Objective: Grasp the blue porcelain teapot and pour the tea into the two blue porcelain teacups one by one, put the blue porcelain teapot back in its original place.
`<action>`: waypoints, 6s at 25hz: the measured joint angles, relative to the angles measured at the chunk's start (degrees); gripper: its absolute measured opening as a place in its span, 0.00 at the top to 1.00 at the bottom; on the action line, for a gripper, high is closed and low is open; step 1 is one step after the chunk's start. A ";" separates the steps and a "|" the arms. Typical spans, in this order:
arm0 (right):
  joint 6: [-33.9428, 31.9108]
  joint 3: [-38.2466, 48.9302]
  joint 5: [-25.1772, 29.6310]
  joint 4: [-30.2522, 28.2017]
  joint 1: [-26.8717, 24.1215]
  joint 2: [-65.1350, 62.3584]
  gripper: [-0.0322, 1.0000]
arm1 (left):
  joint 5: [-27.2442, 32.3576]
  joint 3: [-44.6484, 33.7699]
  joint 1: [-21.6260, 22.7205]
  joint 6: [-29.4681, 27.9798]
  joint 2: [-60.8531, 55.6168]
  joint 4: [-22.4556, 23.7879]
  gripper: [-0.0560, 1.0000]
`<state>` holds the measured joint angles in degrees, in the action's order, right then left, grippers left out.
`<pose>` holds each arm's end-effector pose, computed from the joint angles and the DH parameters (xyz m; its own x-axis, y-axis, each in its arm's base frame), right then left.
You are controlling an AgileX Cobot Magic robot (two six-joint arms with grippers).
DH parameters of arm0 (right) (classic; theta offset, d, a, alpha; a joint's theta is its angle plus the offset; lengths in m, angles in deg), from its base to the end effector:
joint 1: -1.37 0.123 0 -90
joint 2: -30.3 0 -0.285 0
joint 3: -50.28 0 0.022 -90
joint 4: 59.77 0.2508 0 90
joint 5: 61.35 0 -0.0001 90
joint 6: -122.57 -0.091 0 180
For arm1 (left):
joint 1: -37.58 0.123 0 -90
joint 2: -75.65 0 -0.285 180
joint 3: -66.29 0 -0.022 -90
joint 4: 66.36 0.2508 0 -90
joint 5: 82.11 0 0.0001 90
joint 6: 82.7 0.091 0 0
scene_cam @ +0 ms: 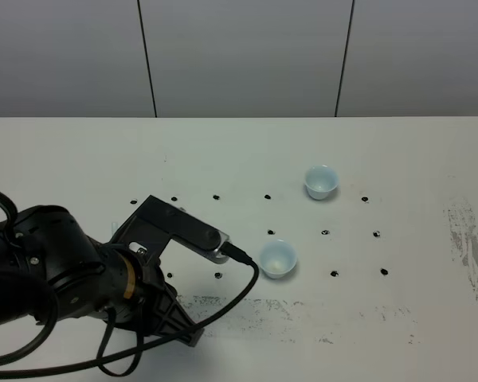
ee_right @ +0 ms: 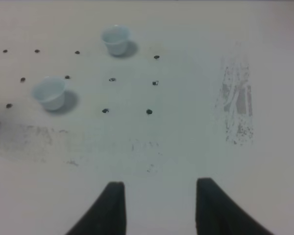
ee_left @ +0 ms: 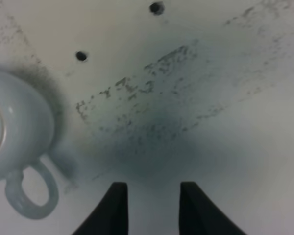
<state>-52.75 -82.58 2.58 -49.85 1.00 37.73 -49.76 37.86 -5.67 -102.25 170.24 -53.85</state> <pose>-0.0117 0.0142 0.2807 -0.4712 -0.0019 -0.8820 -0.1324 0.9888 0.0686 0.2138 -0.1866 0.2071 -0.7509 0.4946 -0.4377 0.5344 0.8444 0.0373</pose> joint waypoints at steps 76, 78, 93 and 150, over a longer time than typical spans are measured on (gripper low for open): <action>0.00 0.05 0.00 0.07 0.00 0.00 0.65 | 4.92 0.30 25.51 36.65 3.32 -10.54 0.68; 0.00 0.05 0.00 0.07 0.00 0.00 0.65 | 4.34 0.30 25.51 36.60 4.34 -10.71 0.68; 0.00 0.05 0.00 0.14 0.00 0.00 0.65 | -1.45 0.35 25.51 36.48 10.27 -13.28 0.68; 0.00 0.05 0.00 0.14 0.00 0.00 0.65 | 13.56 53.37 22.89 68.45 30.92 -24.35 0.91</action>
<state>-52.75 -82.53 2.58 -49.71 1.00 37.73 -36.20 91.23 17.22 -33.81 201.16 -78.20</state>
